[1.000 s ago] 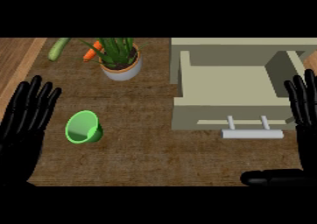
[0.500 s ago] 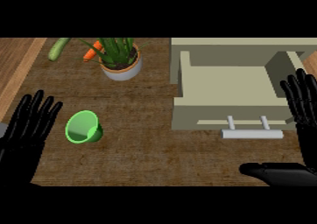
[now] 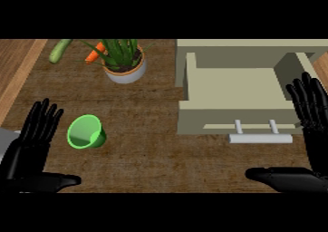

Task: Pick up the cup, place it into the drawer and close the drawer

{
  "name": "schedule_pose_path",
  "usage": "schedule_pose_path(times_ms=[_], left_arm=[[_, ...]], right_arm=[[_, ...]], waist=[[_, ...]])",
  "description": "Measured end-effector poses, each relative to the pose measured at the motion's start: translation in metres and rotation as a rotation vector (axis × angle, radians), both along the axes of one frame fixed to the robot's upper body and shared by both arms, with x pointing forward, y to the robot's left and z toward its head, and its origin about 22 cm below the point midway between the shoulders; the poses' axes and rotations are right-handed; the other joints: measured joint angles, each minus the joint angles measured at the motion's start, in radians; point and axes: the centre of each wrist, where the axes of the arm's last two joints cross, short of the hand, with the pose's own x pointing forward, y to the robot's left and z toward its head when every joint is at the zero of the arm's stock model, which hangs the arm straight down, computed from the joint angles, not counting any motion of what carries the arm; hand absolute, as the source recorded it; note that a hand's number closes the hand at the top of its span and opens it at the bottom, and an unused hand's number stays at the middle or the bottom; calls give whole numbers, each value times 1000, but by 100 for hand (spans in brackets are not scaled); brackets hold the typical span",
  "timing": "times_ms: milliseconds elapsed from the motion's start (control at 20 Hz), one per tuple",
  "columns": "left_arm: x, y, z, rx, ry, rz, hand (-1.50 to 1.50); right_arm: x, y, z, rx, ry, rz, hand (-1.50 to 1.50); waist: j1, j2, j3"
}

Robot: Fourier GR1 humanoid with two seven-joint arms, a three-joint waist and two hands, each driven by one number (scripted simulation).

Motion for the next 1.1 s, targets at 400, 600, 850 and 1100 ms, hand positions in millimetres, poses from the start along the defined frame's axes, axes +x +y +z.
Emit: schedule_pose_path(times_ms=[400, 600, 850, 1100], left_arm=[[7, 27, -47, 63, 79, 87, -150], [10, 35, -74, 83, 123, 113, -150], [14, 47, -103, 78, 138, 130, -150], [13, 57, -132, 67, 135, 141, -150]], right_arm=[[8, -6, 1, -3, -6, 1, -150], [12, -3, 1, -3, -9, 1, -150], [7, -10, 2, -3, -4, 4, -150], [14, -5, 5, -1, -6, 15, -150]], waist=[[-1, 0, 0], [-1, 1, 0], [-3, 1, 0], [-4, 1, -1]])
